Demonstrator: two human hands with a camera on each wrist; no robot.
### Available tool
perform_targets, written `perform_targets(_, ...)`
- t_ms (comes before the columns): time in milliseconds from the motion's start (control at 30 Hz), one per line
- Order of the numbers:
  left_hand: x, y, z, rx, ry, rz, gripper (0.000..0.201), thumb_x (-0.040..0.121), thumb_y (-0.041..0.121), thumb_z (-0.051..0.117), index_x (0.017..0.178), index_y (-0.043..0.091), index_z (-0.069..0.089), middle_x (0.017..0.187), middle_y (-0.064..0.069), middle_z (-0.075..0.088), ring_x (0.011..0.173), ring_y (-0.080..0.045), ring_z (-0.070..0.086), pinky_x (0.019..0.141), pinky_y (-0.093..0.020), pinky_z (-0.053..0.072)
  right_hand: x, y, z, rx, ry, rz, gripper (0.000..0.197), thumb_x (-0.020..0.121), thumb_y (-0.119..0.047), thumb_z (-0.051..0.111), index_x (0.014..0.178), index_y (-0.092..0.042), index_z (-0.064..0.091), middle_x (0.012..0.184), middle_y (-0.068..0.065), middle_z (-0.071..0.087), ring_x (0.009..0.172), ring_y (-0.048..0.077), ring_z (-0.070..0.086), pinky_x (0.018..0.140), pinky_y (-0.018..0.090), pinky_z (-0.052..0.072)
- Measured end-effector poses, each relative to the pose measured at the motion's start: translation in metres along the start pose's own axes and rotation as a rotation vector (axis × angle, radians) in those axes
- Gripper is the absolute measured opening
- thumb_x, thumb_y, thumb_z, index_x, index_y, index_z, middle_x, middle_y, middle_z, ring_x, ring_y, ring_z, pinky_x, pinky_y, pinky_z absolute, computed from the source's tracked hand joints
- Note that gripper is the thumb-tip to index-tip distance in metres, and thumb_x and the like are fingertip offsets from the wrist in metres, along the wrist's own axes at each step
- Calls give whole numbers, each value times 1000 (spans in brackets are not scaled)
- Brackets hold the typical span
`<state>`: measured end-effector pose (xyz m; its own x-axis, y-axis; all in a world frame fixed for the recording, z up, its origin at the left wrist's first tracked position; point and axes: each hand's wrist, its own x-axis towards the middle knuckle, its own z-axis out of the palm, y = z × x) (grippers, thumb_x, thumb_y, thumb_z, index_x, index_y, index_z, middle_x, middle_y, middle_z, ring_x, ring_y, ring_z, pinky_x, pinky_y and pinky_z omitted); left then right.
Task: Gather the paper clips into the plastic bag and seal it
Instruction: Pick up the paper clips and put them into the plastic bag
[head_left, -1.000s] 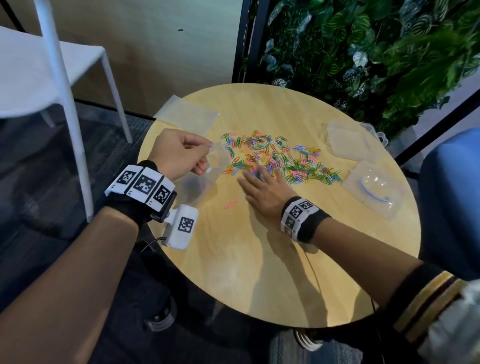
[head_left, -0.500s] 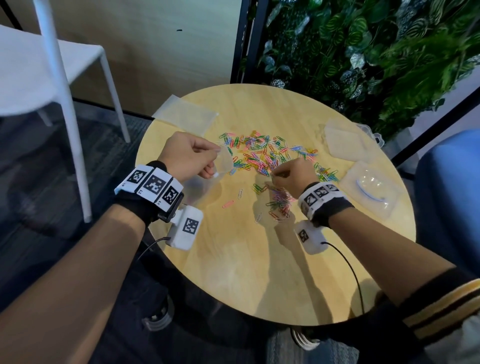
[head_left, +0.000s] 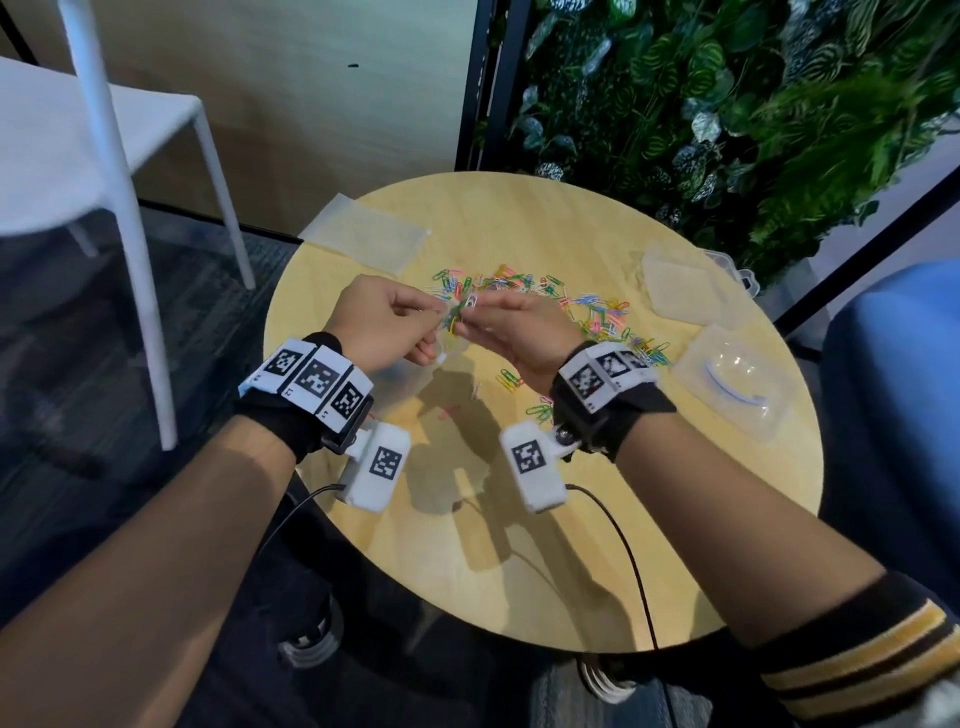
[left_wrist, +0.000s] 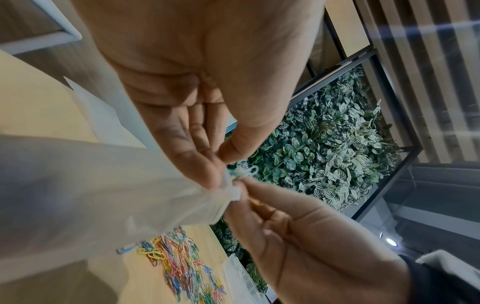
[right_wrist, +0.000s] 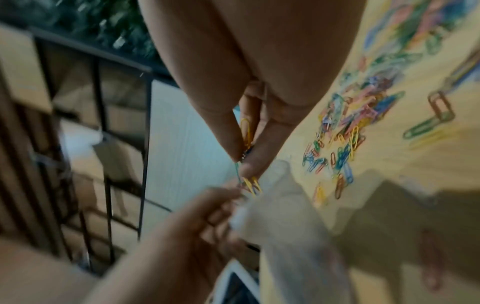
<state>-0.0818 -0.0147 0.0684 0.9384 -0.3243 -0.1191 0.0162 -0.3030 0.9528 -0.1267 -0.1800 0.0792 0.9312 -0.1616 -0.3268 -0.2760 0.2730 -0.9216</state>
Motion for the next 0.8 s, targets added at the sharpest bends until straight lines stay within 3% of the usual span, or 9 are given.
perform_targets(67,-1,0,0,-13,-6,1,17,90,1,63,99,8,74,68,-14,72,56,-20,68,64,-30,62,4,8,4,-304,16,-13,16,85,10,62,98,6,70,84,14,69,76,21,69,83,32,59)
perform_targets(133,-1,-1,0,-24,-18,-7,19,89,0,62,100,8,75,67,-13,72,57,-21,69,66,-31,61,5,10,6,-621,22,-24,19,79,5,67,89,-8,76,83,8,73,82,20,71,88,37,58)
perform_targets(200,-2,-2,1,-26,-27,-10,19,89,-1,62,101,6,75,64,-11,72,56,-21,68,64,-30,60,5,8,8,-818,30,-57,19,78,1,71,89,-13,78,86,6,76,79,16,73,79,29,60)
perform_targets(300,-3,-1,1,-34,-40,-9,20,89,-1,61,103,4,74,65,-12,71,56,-21,68,61,-28,59,5,4,11,-958,62,-151,12,80,-2,72,88,-9,77,71,5,72,50,-1,65,54,9,51)
perform_targets(367,-4,0,1,-44,-49,-10,20,89,-2,61,104,4,74,67,-13,71,56,-21,67,61,-27,58,6,4,11,-1064,66,-218,8,79,-6,73,86,-10,77,63,2,69,39,-7,57,48,4,44)
perform_targets(500,-5,-1,1,-42,-57,-7,20,89,-2,61,103,5,74,66,-12,71,54,-19,67,61,-28,59,3,1,15,-1259,9,-263,14,82,-9,69,88,-14,80,74,-2,72,50,-3,55,49,2,34)
perform_targets(633,-4,-2,1,-35,-53,-10,19,90,0,62,102,7,75,64,-9,71,54,-20,67,62,-28,58,3,-3,16,-1295,-46,-190,25,84,-1,66,102,-16,77,87,-2,70,73,7,60,60,12,39)
perform_targets(700,-5,-1,1,-42,-48,-4,18,90,0,62,101,6,75,64,-11,70,52,-19,66,59,-25,57,3,-3,16,-1310,-62,-183,24,82,0,69,99,-15,77,85,0,72,74,10,65,63,14,44)
perform_targets(800,-7,1,0,-51,-42,4,19,90,-2,61,100,7,74,65,-13,69,50,-17,64,55,-22,55,-2,-2,12,-1279,-34,-287,19,80,0,66,87,-13,78,73,0,72,65,11,67,66,19,51)
